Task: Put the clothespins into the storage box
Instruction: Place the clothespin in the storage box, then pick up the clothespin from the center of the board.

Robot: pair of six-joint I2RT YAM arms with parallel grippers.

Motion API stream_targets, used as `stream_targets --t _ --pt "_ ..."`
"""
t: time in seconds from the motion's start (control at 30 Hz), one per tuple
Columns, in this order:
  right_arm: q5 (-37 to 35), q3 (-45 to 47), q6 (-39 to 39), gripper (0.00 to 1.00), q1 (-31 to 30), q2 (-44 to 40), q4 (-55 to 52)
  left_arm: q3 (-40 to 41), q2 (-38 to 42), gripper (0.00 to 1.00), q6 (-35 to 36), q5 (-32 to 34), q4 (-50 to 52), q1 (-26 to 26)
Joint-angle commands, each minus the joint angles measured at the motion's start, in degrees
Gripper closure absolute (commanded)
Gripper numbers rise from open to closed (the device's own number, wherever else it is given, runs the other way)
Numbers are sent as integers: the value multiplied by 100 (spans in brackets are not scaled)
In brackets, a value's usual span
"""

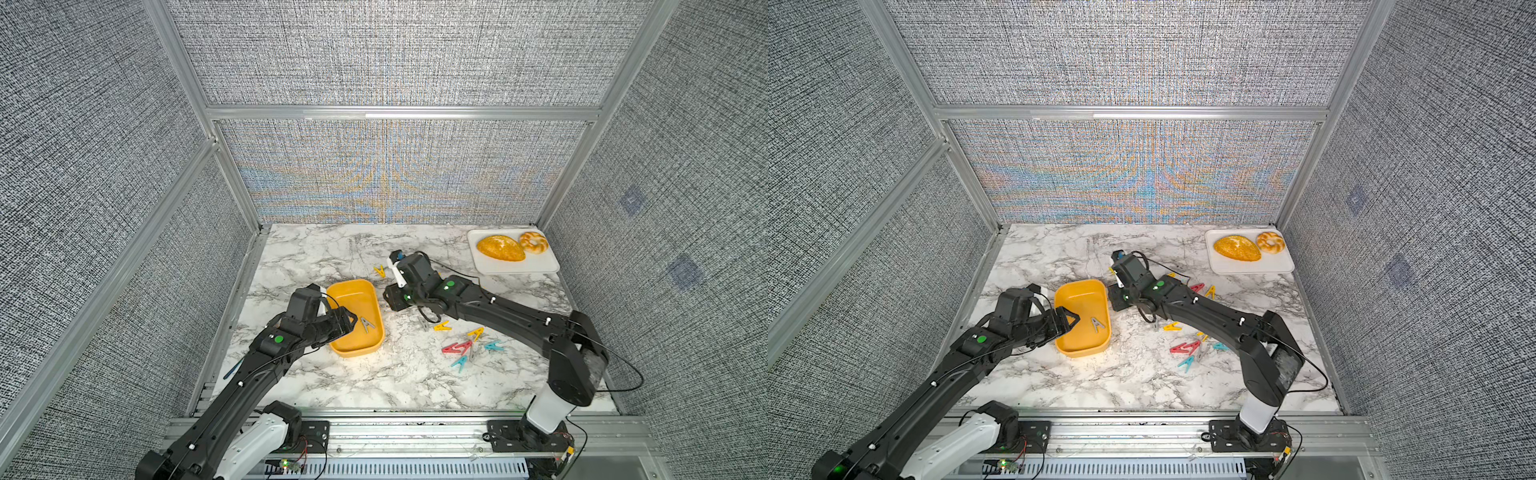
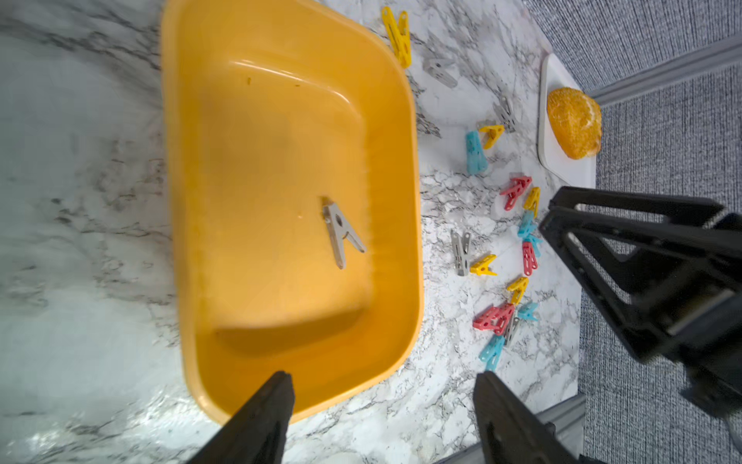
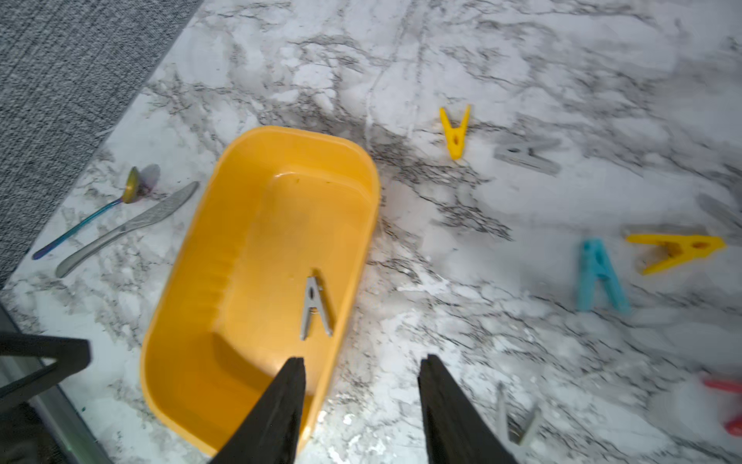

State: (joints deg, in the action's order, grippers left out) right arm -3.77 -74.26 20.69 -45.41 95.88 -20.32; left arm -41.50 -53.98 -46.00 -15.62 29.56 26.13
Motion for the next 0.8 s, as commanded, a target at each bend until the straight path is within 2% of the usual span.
stream_targets --t 0.0,0.17,0.33,0.47,0.77 --pt "-100 597 24 49 378 -274 101 -138 -381 24 -32 -90 -513 392" --pt "199 1626 28 49 960 -425 411 -244 -1175 24 -270 -93 -1226 1047" --pt "323 1881 6 49 974 -164 589 -396 -1620 24 -374 -74 -1505 1359" --pt "358 1893 32 49 931 10 713 -427 -1558 24 -366 -6 -1470 1385" --pt "230 1660 -3 63 691 468 662 -274 -1268 23 -355 219 -1269 1382"
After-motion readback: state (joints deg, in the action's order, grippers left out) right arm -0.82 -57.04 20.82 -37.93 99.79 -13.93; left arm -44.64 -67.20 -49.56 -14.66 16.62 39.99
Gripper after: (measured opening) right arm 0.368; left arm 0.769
